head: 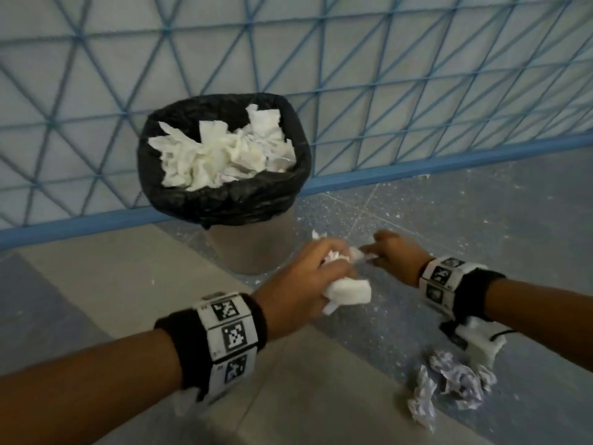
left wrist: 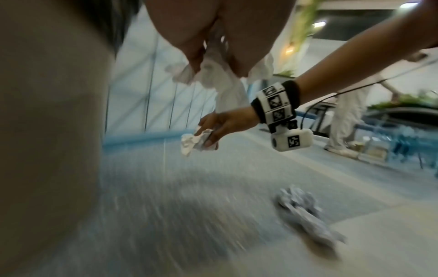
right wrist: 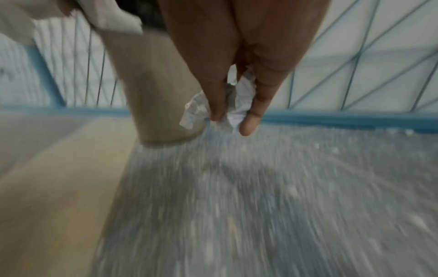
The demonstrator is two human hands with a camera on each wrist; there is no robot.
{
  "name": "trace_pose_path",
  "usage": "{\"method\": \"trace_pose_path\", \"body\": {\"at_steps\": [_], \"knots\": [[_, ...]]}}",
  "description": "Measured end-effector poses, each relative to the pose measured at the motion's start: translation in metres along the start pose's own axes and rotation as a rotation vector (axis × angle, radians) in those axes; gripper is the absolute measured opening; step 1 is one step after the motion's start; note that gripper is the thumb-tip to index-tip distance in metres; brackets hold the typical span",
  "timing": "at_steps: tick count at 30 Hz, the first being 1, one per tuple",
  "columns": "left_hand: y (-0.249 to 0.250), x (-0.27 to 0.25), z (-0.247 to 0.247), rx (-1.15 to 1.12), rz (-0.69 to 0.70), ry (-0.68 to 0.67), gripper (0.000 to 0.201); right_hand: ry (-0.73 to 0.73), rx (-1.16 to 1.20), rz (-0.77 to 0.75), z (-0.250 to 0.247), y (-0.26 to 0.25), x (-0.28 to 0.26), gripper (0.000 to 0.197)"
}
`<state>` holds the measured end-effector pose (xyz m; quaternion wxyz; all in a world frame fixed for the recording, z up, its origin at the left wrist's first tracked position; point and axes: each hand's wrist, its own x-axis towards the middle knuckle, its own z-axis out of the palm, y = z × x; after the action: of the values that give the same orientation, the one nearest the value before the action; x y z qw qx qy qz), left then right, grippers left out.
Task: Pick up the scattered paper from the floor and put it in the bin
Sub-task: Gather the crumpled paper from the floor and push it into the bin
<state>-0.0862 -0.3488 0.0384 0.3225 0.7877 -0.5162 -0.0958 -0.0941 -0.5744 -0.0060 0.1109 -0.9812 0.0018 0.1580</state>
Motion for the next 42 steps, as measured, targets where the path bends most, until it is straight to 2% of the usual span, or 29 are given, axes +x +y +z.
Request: {"method": "trace_pose_path", "body": {"at_steps": [2, 4, 6, 8, 9, 11, 13, 14, 17, 20, 23, 26, 29, 32, 33, 34, 35, 37, 38, 40, 42], "knots": [[0.01, 0.01, -0.049, 0.175, 0.2, 0.211, 0.025, 0.277, 0.117, -0.01, -0.047, -0.015, 0.007, 0.034], [0.014, 0.018, -0.102, 0.278, 0.215, 0.452, 0.028, 0.576, 0.235, -0.043, -0.096, -0.039, 0.012, 0.031], [0.012, 0.022, -0.15, 0.281, 0.094, 0.664, 0.031, 0.756, 0.309, -0.072, -0.133, -0.069, 0.017, 0.03], [-0.003, 0.025, -0.181, 0.276, -0.092, 0.744, 0.035, 0.801, 0.318, -0.129, -0.156, -0.101, 0.026, 0.03], [-0.014, 0.028, -0.188, 0.285, -0.186, 0.738, 0.038, 0.77, 0.299, -0.148, -0.162, -0.119, 0.033, 0.03], [-0.035, 0.032, -0.188, 0.295, -0.403, 0.609, 0.049, 0.601, 0.23, -0.164, -0.165, -0.149, 0.049, 0.035], [-0.056, 0.035, -0.18, 0.221, -0.63, 0.373, 0.065, 0.376, 0.219, -0.129, -0.157, -0.176, 0.065, 0.048], [-0.063, 0.035, -0.177, 0.165, -0.682, 0.244, 0.072, 0.306, 0.261, -0.139, -0.153, -0.185, 0.069, 0.056], [-0.085, 0.038, -0.177, 0.17, -0.583, 0.002, 0.094, 0.308, 0.497, -0.231, -0.149, -0.191, 0.068, 0.065], [-0.061, 0.029, -0.193, 0.228, -0.569, -0.14, 0.092, 0.248, 0.449, -0.286, -0.144, -0.181, 0.055, 0.058], [-0.059, 0.02, -0.201, 0.27, -0.705, -0.159, 0.058, 0.298, 0.282, -0.341, -0.134, -0.184, 0.048, 0.038], [-0.072, 0.011, -0.197, 0.387, -0.621, -0.18, 0.058, 0.367, 0.11, -0.369, -0.133, -0.19, 0.056, 0.024], [-0.079, 0.009, -0.198, 0.342, -0.568, 0.026, 0.029, 0.304, -0.063, -0.295, -0.137, -0.186, 0.069, 0.019], [-0.079, 0.008, -0.199, 0.243, -0.554, 0.287, 0.039, 0.178, -0.174, -0.161, -0.14, -0.183, 0.074, 0.02], [-0.076, 0.009, -0.198, 0.173, -0.565, 0.341, 0.041, 0.128, -0.199, -0.134, -0.14, -0.185, 0.074, 0.018], [-0.072, 0.009, -0.197, 0.105, -0.584, 0.34, 0.038, 0.081, -0.21, -0.118, -0.14, -0.187, 0.075, 0.017], [-0.069, 0.01, -0.195, 0.049, -0.598, 0.29, 0.028, 0.051, -0.222, -0.113, -0.138, -0.189, 0.076, 0.021], [-0.059, 0.008, -0.192, 0.013, -0.643, 0.046, 0.016, 0.024, -0.23, -0.109, -0.135, -0.193, 0.078, 0.032], [-0.057, 0.006, -0.191, 0.012, -0.668, -0.082, 0.025, 0.019, -0.222, -0.114, -0.135, -0.194, 0.078, 0.034], [-0.055, 0.004, -0.194, 0.091, -0.715, -0.251, 0.059, 0.01, -0.178, -0.137, -0.139, -0.192, 0.076, 0.036], [-0.059, 0.006, -0.198, 0.358, -0.698, -0.352, 0.083, 0.039, -0.076, -0.168, -0.148, -0.19, 0.07, 0.038]]}}
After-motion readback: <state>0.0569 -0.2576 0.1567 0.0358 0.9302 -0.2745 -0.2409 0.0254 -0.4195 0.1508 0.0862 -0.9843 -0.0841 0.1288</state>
